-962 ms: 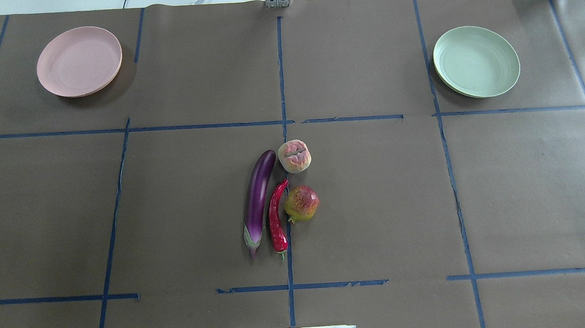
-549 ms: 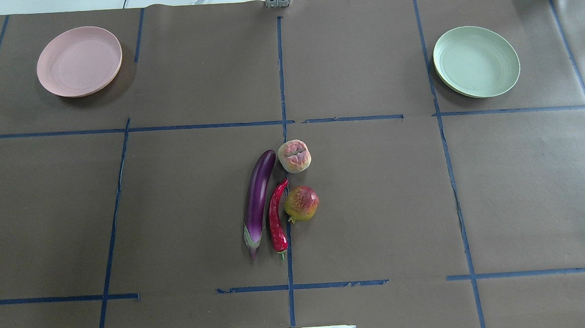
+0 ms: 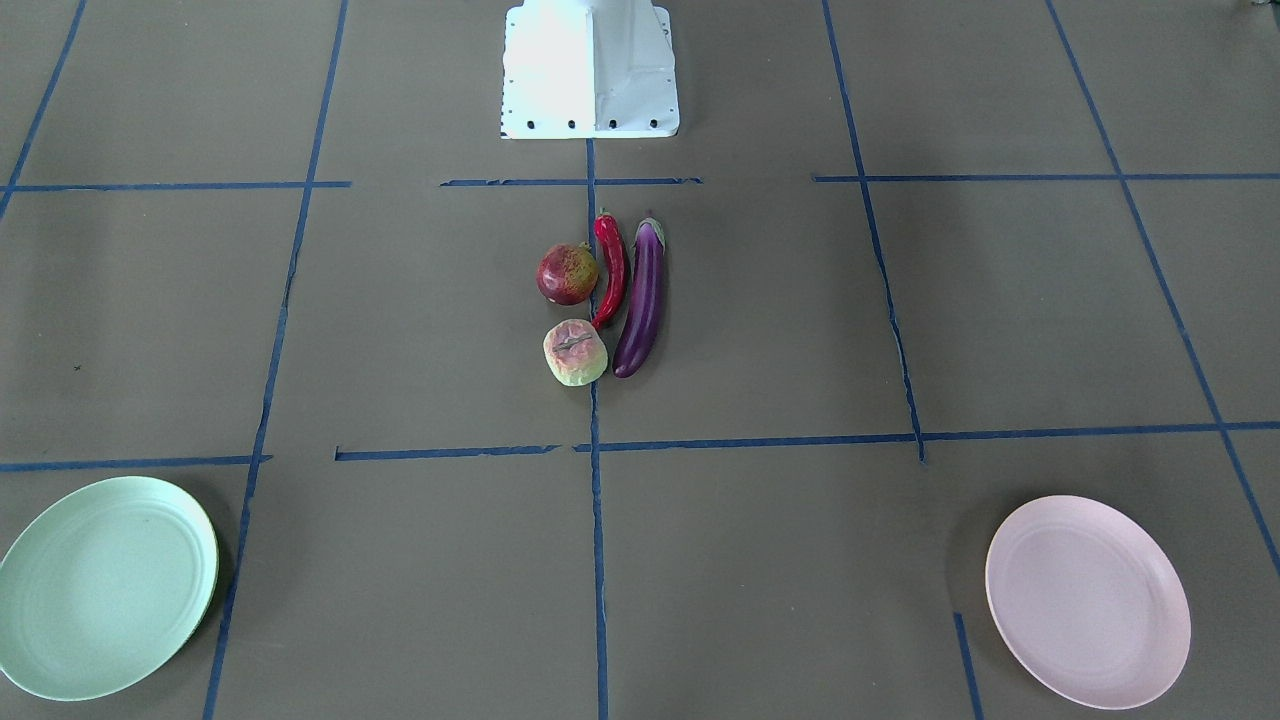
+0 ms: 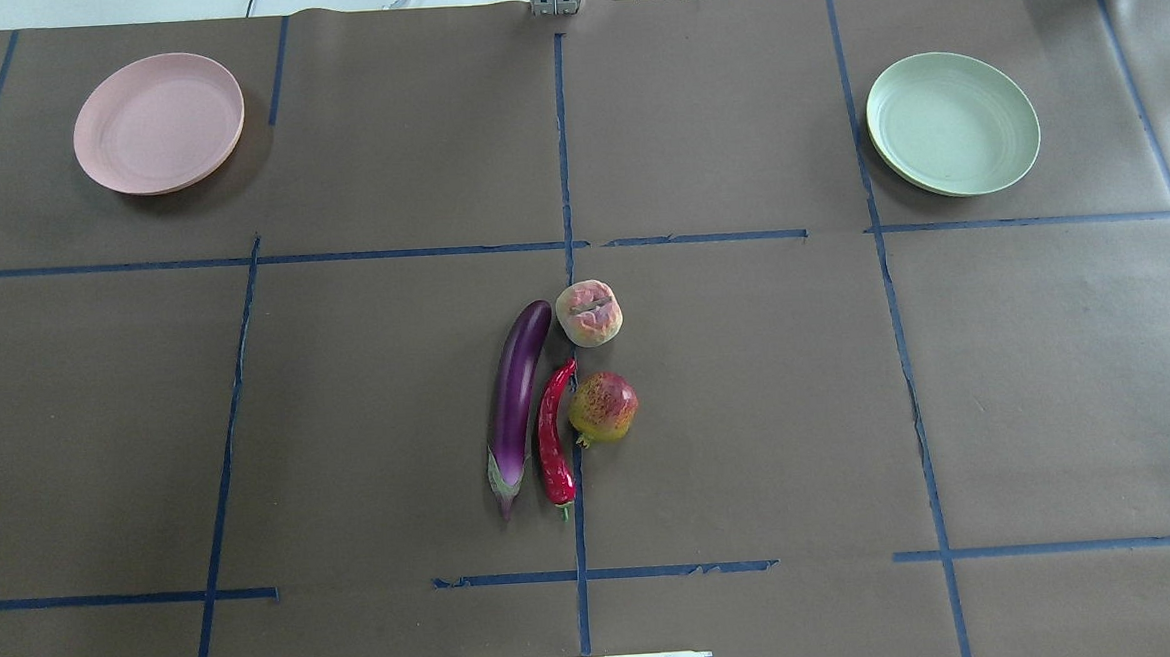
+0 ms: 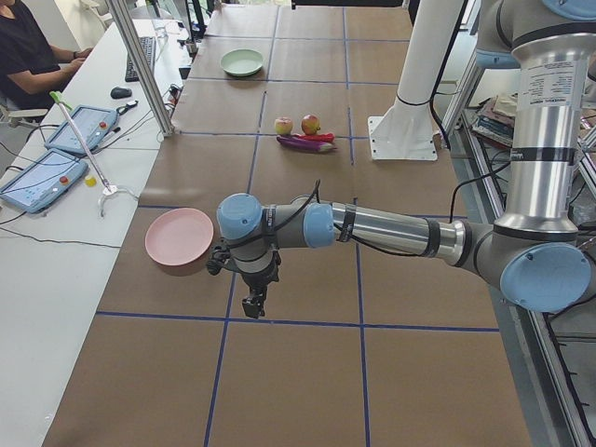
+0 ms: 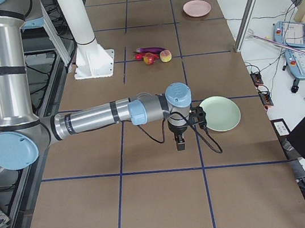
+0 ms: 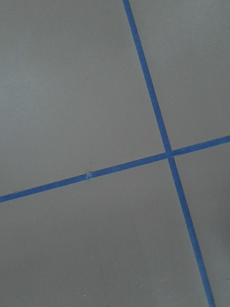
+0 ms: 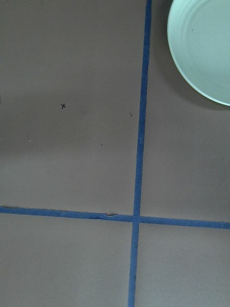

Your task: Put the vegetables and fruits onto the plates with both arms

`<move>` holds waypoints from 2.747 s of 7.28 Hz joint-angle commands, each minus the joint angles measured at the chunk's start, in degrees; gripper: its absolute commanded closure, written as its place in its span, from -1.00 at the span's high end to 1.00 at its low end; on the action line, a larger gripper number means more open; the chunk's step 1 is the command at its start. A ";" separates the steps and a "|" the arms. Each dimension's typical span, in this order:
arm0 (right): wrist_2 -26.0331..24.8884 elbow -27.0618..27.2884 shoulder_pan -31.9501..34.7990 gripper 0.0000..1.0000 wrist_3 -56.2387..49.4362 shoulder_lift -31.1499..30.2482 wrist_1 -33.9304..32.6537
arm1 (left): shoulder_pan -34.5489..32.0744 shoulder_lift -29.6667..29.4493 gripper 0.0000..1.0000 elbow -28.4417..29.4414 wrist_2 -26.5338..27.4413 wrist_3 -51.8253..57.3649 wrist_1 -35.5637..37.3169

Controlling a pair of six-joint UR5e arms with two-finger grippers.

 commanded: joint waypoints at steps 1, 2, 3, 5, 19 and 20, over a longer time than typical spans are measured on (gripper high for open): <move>0.06 0.17 -0.12 1.00 -0.21 0.02 0.77 | 0.01 -0.06 1.00 0.05 0.25 0.00 -0.05; 0.15 0.09 -0.12 1.00 -0.22 -0.06 1.38 | 0.01 -0.06 1.00 -0.04 0.43 0.00 -0.05; 0.15 0.00 -0.12 1.00 -0.30 -0.15 1.91 | 0.01 -0.06 1.00 -0.13 0.08 0.00 -0.14; 0.15 0.08 -0.47 1.00 -0.39 -0.15 3.31 | 0.01 0.02 1.00 -0.13 -0.09 0.08 -0.23; -32.61 0.40 -58.81 0.99 87.55 36.99 3.94 | 1.06 1.96 1.00 2.51 -6.07 0.00 -12.26; -32.63 -2.52 -59.79 0.99 89.94 39.46 3.85 | 1.15 1.96 1.00 2.34 -6.16 0.00 -12.27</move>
